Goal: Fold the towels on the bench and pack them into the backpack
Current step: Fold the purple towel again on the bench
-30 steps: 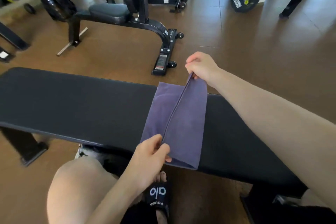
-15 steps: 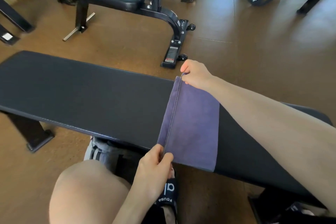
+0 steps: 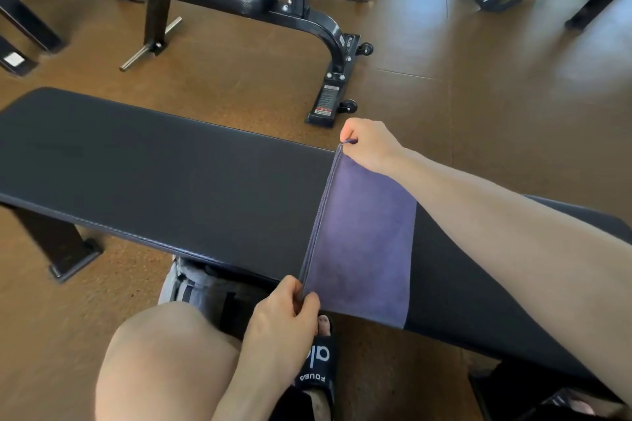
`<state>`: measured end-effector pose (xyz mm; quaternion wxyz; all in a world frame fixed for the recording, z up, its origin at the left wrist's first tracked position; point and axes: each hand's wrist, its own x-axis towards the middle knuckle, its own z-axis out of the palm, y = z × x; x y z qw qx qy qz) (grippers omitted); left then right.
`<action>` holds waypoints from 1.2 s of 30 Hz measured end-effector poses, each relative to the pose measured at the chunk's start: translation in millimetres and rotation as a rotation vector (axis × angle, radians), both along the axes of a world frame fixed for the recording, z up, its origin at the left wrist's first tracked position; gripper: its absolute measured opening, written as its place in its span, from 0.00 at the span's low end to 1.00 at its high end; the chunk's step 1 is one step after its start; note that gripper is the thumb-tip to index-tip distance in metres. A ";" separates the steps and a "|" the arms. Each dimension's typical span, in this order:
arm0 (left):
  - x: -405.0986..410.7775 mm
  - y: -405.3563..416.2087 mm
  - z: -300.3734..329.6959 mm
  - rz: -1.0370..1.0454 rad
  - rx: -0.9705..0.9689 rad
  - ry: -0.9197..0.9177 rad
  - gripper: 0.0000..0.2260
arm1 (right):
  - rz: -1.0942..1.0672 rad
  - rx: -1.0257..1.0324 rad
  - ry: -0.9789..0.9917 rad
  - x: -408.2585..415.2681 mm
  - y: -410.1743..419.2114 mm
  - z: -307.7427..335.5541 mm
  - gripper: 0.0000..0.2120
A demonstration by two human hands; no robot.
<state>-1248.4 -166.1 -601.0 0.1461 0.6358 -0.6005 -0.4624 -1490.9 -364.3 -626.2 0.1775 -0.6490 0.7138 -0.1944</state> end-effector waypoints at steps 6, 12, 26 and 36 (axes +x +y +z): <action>2.8 -0.5 -13.1 0.032 -0.033 -0.067 0.16 | -0.017 -0.007 -0.061 6.2 -1.4 -1.2 0.07; 6.1 1.9 -22.2 0.043 -0.120 -0.191 0.14 | -0.050 -0.001 -0.092 11.9 3.4 -4.0 0.14; 10.5 4.3 -49.6 -0.198 -0.458 -0.596 0.12 | 0.160 -0.084 0.396 28.4 54.5 -32.2 0.27; -38.0 -78.9 -0.7 -0.235 -0.714 -0.551 0.13 | -0.132 -0.246 0.272 20.5 125.8 -11.4 0.26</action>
